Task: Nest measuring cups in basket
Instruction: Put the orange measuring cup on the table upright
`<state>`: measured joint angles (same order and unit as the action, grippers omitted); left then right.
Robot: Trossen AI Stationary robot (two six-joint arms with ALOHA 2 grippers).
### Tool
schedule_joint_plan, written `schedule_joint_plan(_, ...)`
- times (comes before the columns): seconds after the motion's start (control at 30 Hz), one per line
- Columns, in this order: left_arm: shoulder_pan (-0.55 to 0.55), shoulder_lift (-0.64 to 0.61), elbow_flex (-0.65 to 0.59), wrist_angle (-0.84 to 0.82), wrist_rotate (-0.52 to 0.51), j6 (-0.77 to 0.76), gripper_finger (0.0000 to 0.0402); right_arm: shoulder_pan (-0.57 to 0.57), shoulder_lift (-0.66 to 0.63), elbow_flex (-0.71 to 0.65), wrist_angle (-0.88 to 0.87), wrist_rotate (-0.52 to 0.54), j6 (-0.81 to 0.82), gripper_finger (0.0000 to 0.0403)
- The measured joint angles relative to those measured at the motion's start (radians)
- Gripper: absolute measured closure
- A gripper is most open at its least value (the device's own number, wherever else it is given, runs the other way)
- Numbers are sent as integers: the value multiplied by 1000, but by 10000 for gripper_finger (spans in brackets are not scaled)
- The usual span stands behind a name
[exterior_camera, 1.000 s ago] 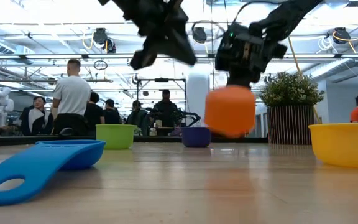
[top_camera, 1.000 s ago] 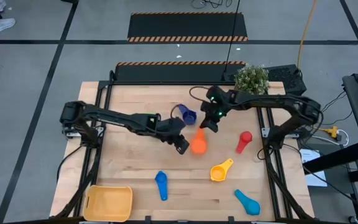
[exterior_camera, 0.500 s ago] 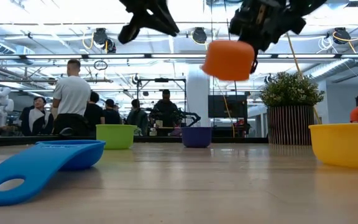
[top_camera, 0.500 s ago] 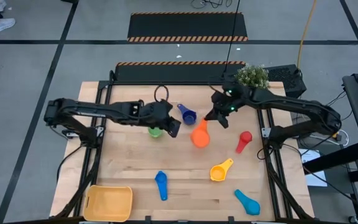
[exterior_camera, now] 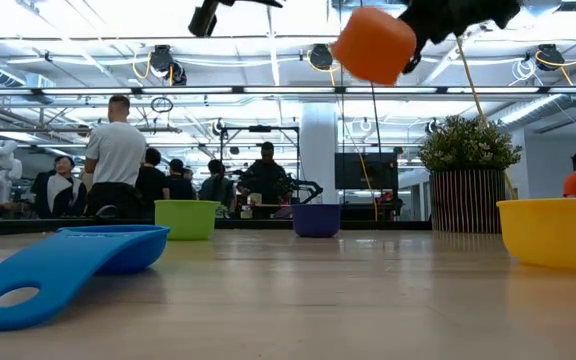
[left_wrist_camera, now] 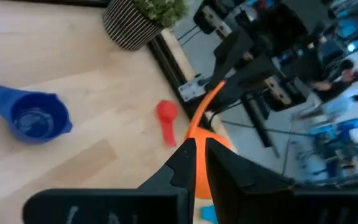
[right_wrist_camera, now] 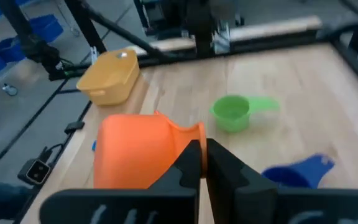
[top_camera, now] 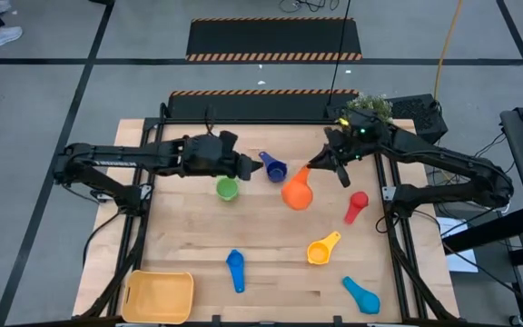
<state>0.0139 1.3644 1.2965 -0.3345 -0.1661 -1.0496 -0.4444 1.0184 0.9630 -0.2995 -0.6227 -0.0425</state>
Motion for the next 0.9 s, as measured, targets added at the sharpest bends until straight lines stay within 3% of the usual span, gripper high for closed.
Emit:
schedule_joint_plan(0.17, 0, -51, -2, 59, 5, -11, 364, 33, -65, 0, 126, 80, -33, 403)
schedule_joint_plan(0.4, -6, -128, 3, 145, 11, 31, 364, 80, -117, 0, 245, 131, -257, 403)
schedule_joint_plan(0.7, 17, -210, -2, 64, -3, -261, 364, 121, -137, 0, 469, 221, -346, 403)
schedule_joint_plan(0.9, 16, -253, 0, 195, -14, -198, 364, 155, -134, 1, 558, 344, -451, 403)
